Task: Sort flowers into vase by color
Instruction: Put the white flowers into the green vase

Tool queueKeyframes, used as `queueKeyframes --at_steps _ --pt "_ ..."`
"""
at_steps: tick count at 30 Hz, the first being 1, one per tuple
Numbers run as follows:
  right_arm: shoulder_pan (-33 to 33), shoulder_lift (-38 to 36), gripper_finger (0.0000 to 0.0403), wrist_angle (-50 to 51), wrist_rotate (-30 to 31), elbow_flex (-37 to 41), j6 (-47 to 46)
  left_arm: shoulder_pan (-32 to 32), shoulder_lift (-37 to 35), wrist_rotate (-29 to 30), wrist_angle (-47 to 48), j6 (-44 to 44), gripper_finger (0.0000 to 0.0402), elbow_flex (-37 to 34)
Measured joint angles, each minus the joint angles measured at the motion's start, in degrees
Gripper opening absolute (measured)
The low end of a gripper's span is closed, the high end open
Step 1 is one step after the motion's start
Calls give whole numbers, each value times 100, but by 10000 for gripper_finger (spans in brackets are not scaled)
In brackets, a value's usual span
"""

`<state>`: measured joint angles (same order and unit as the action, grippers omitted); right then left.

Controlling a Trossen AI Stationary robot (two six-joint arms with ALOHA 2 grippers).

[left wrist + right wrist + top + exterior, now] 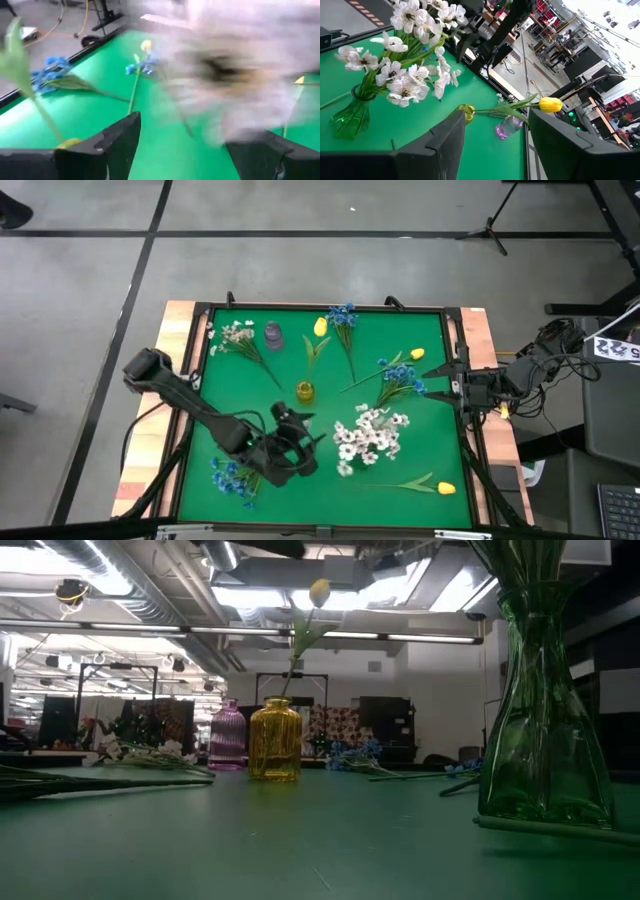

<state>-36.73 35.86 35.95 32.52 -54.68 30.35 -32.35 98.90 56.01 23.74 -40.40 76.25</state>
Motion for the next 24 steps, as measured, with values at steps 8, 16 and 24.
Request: queueKeyframes --at_steps 8,16,24 --pt "-2 0 218 28 4 0 0 38 -422 379 2576 -2337 271 0" --pt "0 0 218 80 149 0 -1 314 -466 99 6456 -7684 271 -2" --pt "-2 0 218 225 150 0 33 1253 -490 -1068 6083 -6676 271 -41"
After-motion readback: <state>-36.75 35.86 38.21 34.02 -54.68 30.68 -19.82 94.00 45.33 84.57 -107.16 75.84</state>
